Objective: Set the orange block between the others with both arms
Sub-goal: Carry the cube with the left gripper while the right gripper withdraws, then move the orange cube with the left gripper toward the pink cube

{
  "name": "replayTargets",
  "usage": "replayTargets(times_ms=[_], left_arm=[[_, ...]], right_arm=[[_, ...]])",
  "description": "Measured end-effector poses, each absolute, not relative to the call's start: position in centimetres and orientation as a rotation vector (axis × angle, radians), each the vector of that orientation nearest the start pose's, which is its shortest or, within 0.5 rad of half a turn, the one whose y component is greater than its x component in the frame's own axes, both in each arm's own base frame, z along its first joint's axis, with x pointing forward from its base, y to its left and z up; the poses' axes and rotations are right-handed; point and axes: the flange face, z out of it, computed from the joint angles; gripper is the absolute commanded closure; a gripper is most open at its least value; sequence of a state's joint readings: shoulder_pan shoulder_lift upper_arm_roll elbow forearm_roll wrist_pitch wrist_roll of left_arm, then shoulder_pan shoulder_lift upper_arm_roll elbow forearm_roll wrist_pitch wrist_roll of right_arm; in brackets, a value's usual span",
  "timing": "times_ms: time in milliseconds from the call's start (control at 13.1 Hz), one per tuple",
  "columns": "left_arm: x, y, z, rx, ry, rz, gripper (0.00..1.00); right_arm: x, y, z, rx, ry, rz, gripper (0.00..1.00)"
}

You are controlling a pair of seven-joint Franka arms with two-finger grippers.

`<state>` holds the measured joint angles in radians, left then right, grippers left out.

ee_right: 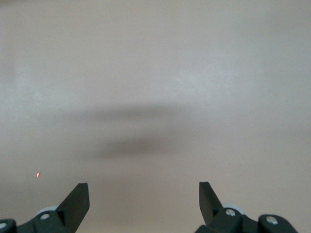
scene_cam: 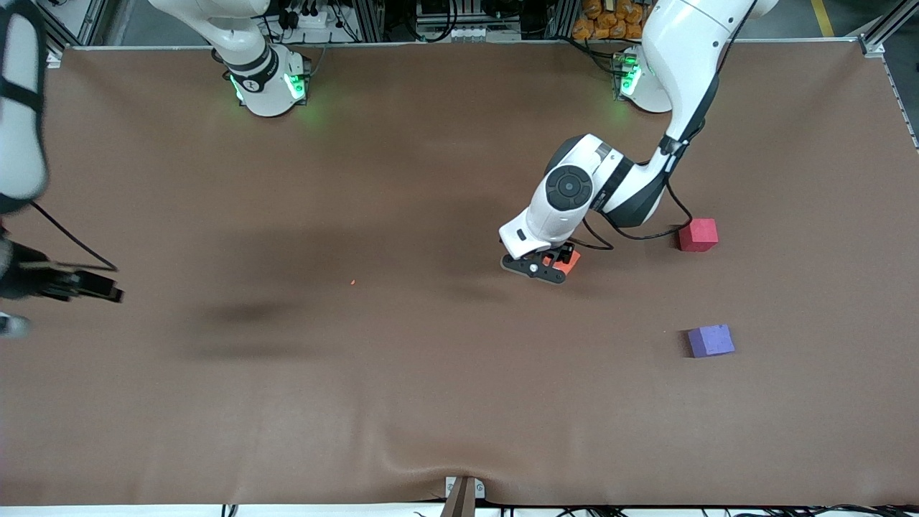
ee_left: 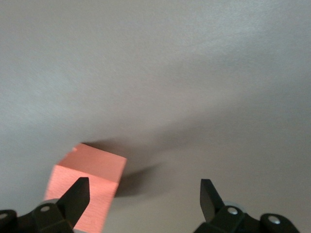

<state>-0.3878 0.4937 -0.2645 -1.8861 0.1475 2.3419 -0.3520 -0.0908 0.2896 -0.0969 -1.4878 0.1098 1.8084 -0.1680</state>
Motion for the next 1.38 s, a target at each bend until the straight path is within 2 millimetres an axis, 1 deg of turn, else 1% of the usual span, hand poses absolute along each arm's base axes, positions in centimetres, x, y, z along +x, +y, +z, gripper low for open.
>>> replayTargets(times_ms=[153,229,382,611,764,993,1222,1375], left_arm=[[51.0,-37.3,25.0,-3.040,0.650,-0.001,0.00],[51.0,-37.2,24.9,-3.031,0.659,-0.004,0.00],[50.9,-36.9,24.4,-3.037,0.668,-0.033,0.00],[50.8,-35.1,22.9,-3.064,0.646,-0.063,0.00],[50.9,-34.4,22.6,-3.069,0.633,-0.061,0.00],[50.9,-34.0,22.9,-3.068,0.626,-0.066,0.00],[50.4,-33.9,22.7,-3.064,0.630,-0.054,0.00],[50.0,-33.7,22.2,-3.059,0.632,-0.036,0.00]], right_arm=[[62.8,-11.5,54.1,-3.086,0.044,-0.129,0.00],[62.1,-11.4,55.6,-3.099,0.034,-0.160,0.00],[60.8,-10.3,58.4,-3.104,0.004,-0.223,0.00],[59.1,-7.8,61.6,-3.122,-0.069,-0.276,0.00],[57.8,-6.5,62.3,-3.136,-0.074,-0.234,0.00],[56.2,-5.6,62.5,-3.134,0.001,-0.129,0.00],[55.4,-4.2,63.4,-3.133,0.035,-0.129,0.00],[55.0,-3.2,64.2,-3.133,0.060,-0.148,0.00]])
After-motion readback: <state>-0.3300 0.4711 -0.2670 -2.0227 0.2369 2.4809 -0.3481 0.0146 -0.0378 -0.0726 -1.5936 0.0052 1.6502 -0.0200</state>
